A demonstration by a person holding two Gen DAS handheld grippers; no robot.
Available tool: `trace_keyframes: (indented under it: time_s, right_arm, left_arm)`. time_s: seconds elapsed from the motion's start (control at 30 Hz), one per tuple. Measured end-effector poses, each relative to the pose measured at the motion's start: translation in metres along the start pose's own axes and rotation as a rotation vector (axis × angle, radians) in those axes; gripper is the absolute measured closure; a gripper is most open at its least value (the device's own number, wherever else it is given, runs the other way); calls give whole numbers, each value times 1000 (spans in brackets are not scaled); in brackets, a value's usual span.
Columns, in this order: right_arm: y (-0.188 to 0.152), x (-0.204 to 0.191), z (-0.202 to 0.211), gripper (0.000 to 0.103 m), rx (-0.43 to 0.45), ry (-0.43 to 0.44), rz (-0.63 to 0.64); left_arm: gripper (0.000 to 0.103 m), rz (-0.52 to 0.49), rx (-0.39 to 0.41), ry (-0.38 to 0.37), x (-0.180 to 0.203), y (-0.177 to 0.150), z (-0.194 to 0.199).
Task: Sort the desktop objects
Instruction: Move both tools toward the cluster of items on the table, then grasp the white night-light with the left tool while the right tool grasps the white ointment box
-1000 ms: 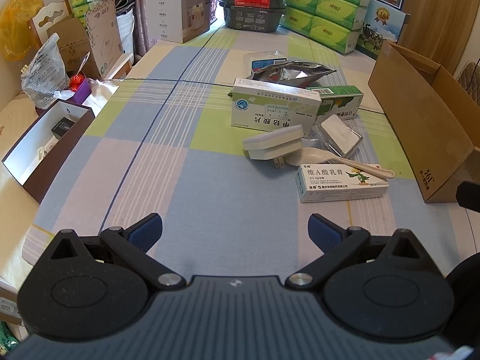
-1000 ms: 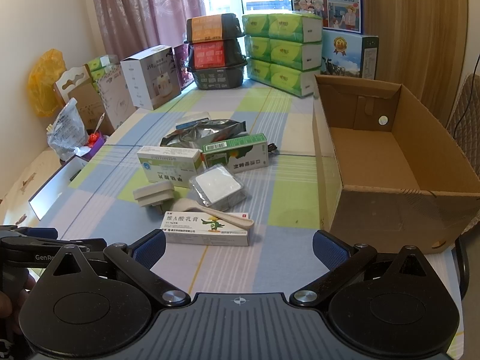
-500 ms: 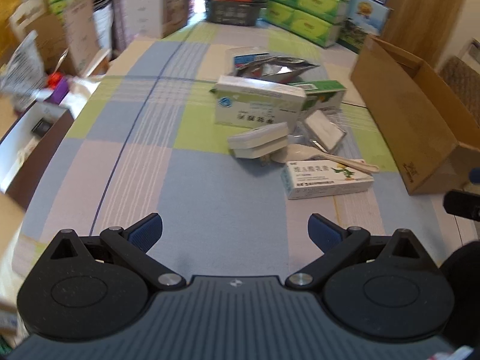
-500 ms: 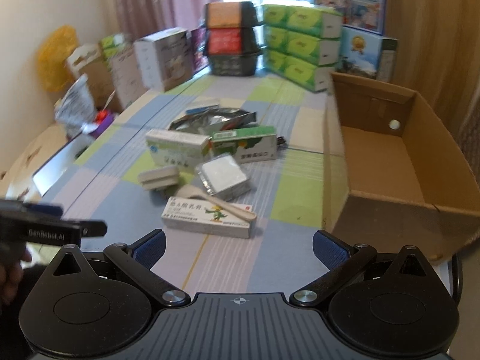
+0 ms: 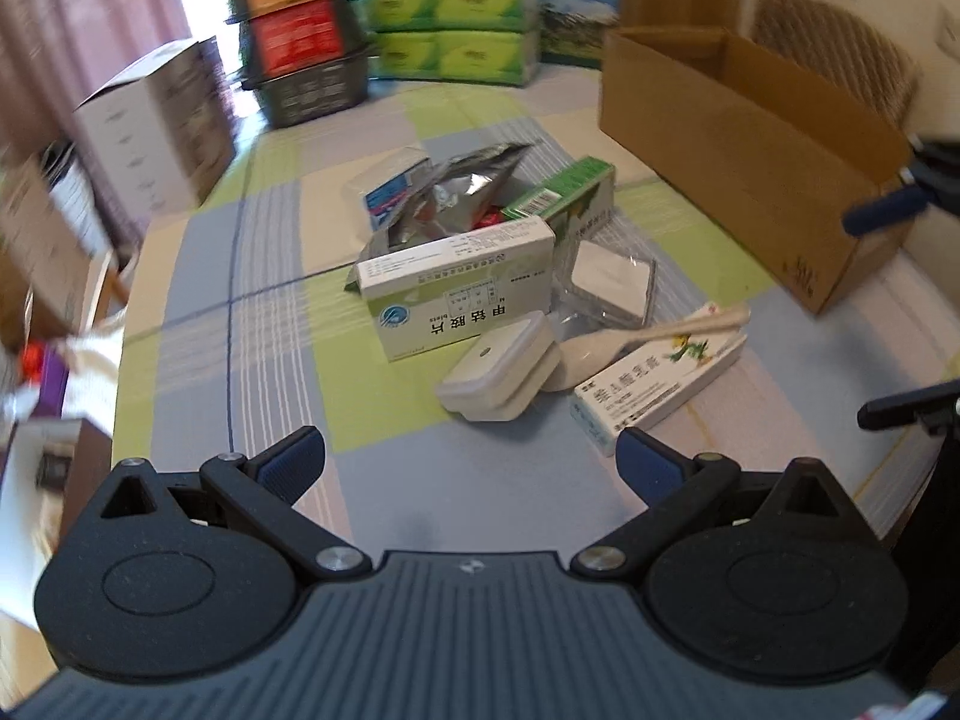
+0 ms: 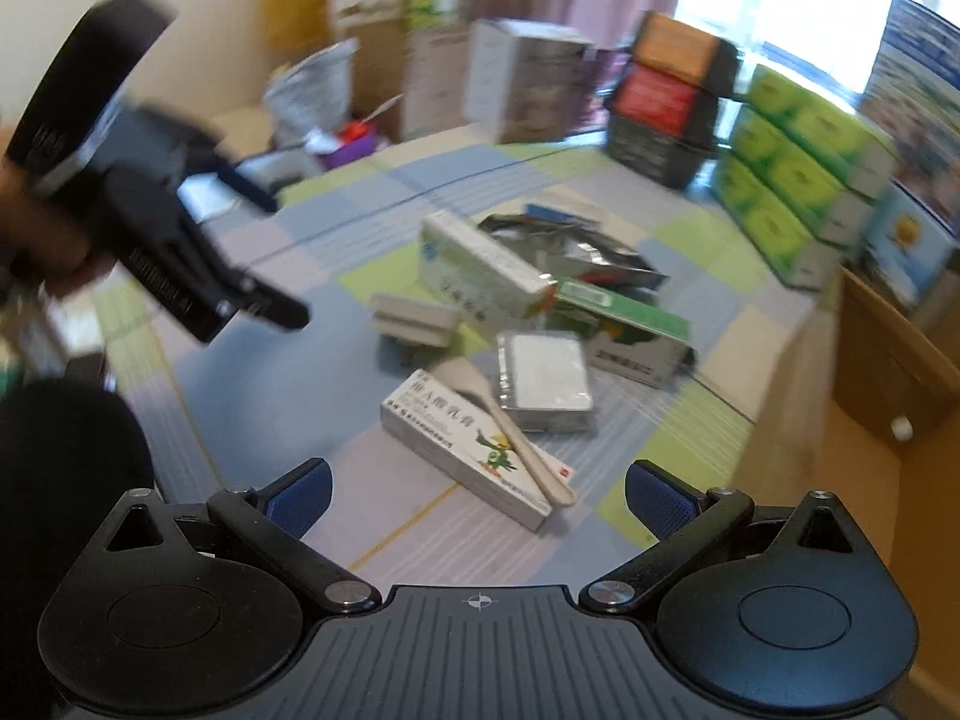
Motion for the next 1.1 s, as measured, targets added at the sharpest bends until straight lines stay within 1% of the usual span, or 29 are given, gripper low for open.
trace_keyframes:
  time_s: [0.1,0.13,0.2,0.3,0.33,0.37,0.57,0.63,0.7,0.77,0.87,0.93,1.03,1.1]
  right_arm:
    - [0,1,-21,2,-25,54,67]
    - [0,1,-27,2,-33,57,86]
    - [0,1,-39,2,-60,66,126]
    - [2,5,-56,2,-80,89,168]
    - [3,7,-62,2,-89,103,174]
    - [3,10,-68,2,-96,117,181]
    - [4,23,-90,3,-141,150,227]
    - [4,27,-96,5,-153,159,229]
    - [3,32,-105,13,-170,180,229]
    - [3,33,-111,15,-180,197,236]
    - [4,33,-121,16,-190,228,262]
    - [5,34,-129,18,-201,235,268]
    - [6,38,-139,24,-219,257,248]
    - [5,40,-143,30,-234,267,232]
  left_arm:
    - [2,-109,-11,-7,0,0,-16]
    - [2,-136,-21,-11,0,-1,-21]
    - [3,-172,-37,-36,-1,1,-31]
    - [6,-201,-62,-99,-4,8,-45]
    - [8,-206,-71,-111,-5,12,-51]
    - [11,-209,-83,-122,-6,16,-56]
    - [19,-219,-170,-175,-7,31,-87]
    - [20,-215,-199,-197,-7,33,-96]
    - [22,-207,-215,-215,-7,35,-103]
    - [27,-188,-225,-220,-7,37,-109]
    - [34,-157,-245,-252,-7,40,-115]
    - [37,-166,-250,-246,-5,41,-118]
    - [43,-162,-267,-234,-6,42,-122]
    - [44,-154,-271,-230,-7,41,-122]
Point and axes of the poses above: each gripper's, at about its wrist camera, not at the fingertips, and z roughly against the way its jaws point, x to its right, y to its top, the point moved 1 cm from there along -z, roughly the way its jaws point, and after that the axes turned 15 degrees about z, right-handed, at the moved point
